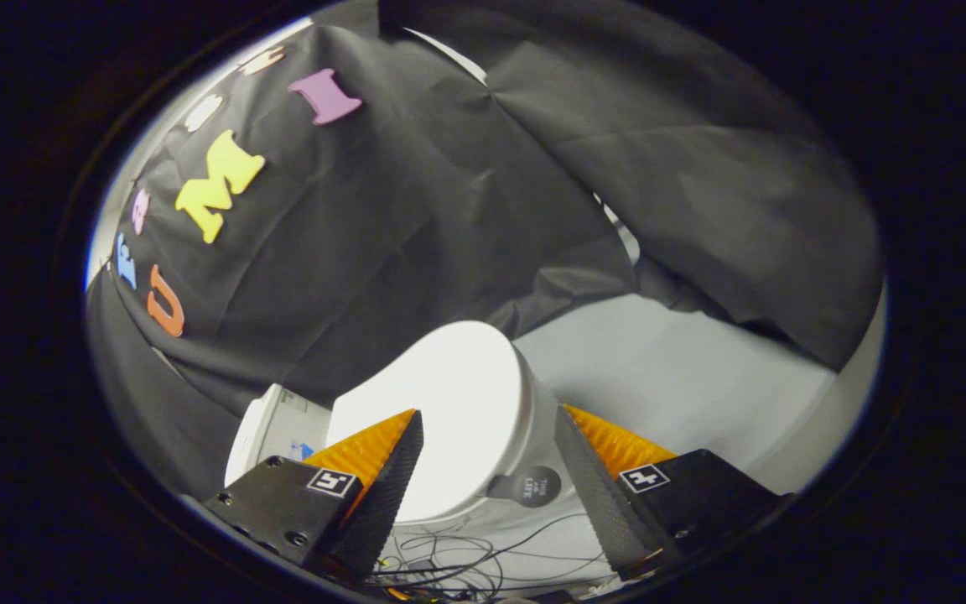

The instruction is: Open the toilet lid.

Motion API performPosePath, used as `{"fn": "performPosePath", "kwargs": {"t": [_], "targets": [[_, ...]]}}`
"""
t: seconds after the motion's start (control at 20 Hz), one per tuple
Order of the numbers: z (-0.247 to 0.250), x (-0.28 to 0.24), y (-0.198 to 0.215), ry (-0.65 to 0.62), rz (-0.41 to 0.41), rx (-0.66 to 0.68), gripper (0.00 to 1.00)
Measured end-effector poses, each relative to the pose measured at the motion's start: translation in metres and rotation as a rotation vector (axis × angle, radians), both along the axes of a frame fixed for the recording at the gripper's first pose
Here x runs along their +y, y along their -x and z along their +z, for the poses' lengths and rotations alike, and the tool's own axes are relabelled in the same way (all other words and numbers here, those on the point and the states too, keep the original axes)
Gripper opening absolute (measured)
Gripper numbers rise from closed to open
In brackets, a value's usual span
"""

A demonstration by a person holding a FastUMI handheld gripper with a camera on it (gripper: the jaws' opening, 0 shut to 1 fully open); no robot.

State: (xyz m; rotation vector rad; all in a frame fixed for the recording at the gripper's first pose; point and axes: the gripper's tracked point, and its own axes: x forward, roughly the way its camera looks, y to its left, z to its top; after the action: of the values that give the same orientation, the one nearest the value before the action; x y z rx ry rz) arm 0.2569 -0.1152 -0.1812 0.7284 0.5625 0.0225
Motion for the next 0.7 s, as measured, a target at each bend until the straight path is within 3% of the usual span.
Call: {"fn": "performPosePath", "kwargs": {"t": [0.4, 0.6, 0.7], "targets": [[-0.066, 0.010, 0.012, -0.213, 0.018, 0.128, 0.92], [-0.070, 0.015, 0.009, -0.347, 0.017, 0.141, 0.77], [-0.071, 0.022, 0.008, -0.393, 0.032, 0.146, 0.65]]}}
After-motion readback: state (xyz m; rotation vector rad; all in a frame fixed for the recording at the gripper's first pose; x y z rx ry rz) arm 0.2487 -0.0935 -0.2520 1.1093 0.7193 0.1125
